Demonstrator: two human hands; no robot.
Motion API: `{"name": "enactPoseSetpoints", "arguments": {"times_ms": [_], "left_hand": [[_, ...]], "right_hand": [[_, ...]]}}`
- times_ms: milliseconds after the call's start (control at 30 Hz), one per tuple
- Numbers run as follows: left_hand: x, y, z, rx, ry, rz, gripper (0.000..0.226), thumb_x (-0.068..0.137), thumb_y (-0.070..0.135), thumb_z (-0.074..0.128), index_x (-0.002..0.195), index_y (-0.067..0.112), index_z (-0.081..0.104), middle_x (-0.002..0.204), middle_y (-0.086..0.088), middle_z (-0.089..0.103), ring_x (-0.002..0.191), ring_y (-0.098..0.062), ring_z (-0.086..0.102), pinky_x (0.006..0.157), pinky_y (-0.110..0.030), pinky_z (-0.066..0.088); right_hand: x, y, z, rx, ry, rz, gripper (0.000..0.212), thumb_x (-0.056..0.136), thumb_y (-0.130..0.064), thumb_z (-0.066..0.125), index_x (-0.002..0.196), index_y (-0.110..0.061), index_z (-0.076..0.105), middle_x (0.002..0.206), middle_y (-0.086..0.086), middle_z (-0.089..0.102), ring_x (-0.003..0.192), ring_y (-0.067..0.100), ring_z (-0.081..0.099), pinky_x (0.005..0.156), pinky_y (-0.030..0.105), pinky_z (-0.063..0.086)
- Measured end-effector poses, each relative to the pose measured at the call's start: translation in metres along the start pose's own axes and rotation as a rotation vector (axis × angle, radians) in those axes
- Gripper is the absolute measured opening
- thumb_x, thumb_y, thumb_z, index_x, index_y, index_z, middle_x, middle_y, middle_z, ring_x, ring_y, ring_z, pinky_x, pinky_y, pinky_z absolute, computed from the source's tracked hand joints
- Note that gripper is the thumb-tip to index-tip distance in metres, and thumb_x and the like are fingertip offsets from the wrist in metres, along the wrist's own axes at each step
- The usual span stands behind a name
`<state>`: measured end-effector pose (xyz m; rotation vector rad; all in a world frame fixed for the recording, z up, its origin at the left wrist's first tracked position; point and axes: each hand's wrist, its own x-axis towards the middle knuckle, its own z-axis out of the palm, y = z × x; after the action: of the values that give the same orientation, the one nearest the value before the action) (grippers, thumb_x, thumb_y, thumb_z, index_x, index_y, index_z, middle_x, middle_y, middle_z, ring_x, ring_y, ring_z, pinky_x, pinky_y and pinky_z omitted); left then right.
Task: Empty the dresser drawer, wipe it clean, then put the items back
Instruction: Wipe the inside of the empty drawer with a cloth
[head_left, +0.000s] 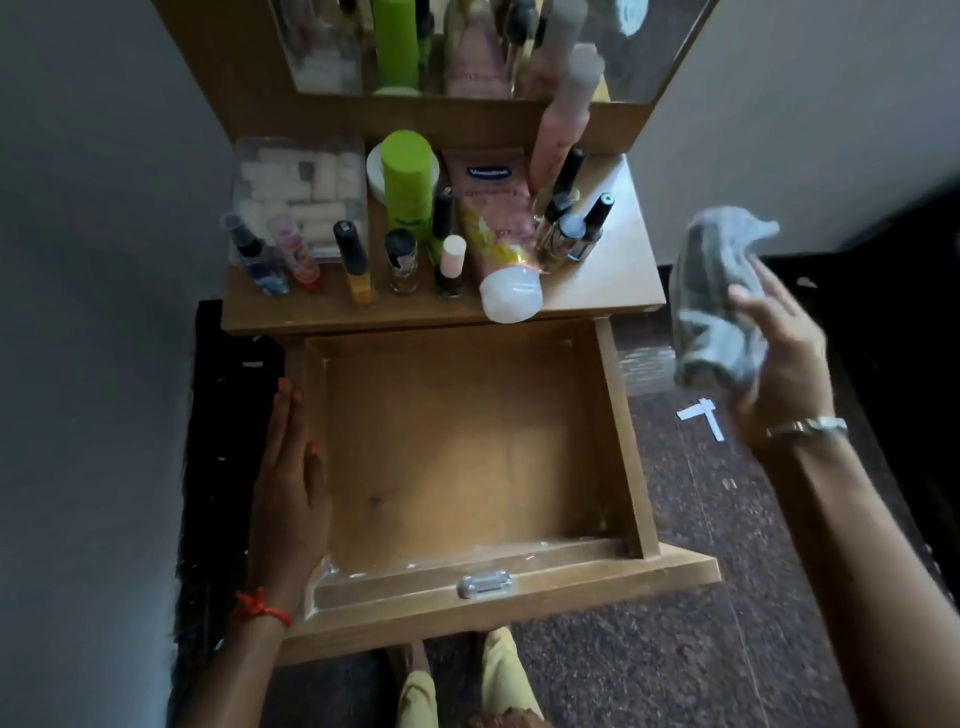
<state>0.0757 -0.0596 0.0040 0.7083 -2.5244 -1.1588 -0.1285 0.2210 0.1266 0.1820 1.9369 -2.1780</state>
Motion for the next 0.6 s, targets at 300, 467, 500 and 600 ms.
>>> {"name": "enactPoseSetpoints", "arguments": {"times_ms": [300, 467, 500, 600], "left_hand": [[-0.002, 0.006, 0.000, 0.059, 0.004, -0.009, 0.055, 0.096, 0.005, 0.032, 0.146, 0.022, 0.015, 0.156, 0.010, 0.009, 0.142, -0.014, 0.018, 0.110, -0.036, 0.027], [-0.001, 0.005, 0.001, 0.085, 0.000, -0.022, 0.055, 0.096, 0.004, 0.034, 0.146, 0.021, 0.017, 0.156, 0.006, 0.010, 0.141, -0.018, 0.020, 0.107, -0.046, 0.034], [-0.001, 0.005, 0.001, 0.084, 0.002, -0.023, 0.055, 0.096, 0.003, 0.034, 0.146, 0.019, 0.017, 0.156, 0.006, 0.010, 0.141, -0.017, 0.019, 0.108, -0.043, 0.032], [-0.001, 0.007, 0.001, 0.085, 0.004, -0.036, 0.055, 0.096, 0.003, 0.034, 0.146, 0.019, 0.017, 0.156, 0.006, 0.010, 0.141, -0.017, 0.018, 0.107, -0.041, 0.033]], "right_hand": [[0.097, 0.007, 0.071, -0.759, 0.173, -0.412, 0.033, 0.091, -0.021, 0.052, 0.121, -0.011, 0.060, 0.123, 0.011, 0.061, 0.113, 0.020, 0.055, 0.095, 0.020, 0.038], [0.110, 0.021, 0.074, -1.027, 0.058, -0.309, 0.037, 0.100, -0.031, 0.031, 0.135, -0.027, 0.045, 0.150, 0.001, 0.033, 0.139, 0.017, 0.028, 0.111, 0.031, 0.020], [0.110, 0.023, 0.073, -1.069, 0.045, -0.285, 0.038, 0.101, -0.032, 0.028, 0.137, -0.031, 0.039, 0.153, -0.004, 0.026, 0.141, 0.013, 0.021, 0.112, 0.034, 0.016], [0.107, 0.027, 0.070, -1.170, -0.025, -0.242, 0.042, 0.101, -0.032, 0.023, 0.143, -0.035, 0.022, 0.157, -0.009, 0.009, 0.144, 0.012, 0.007, 0.115, 0.042, 0.007]]}}
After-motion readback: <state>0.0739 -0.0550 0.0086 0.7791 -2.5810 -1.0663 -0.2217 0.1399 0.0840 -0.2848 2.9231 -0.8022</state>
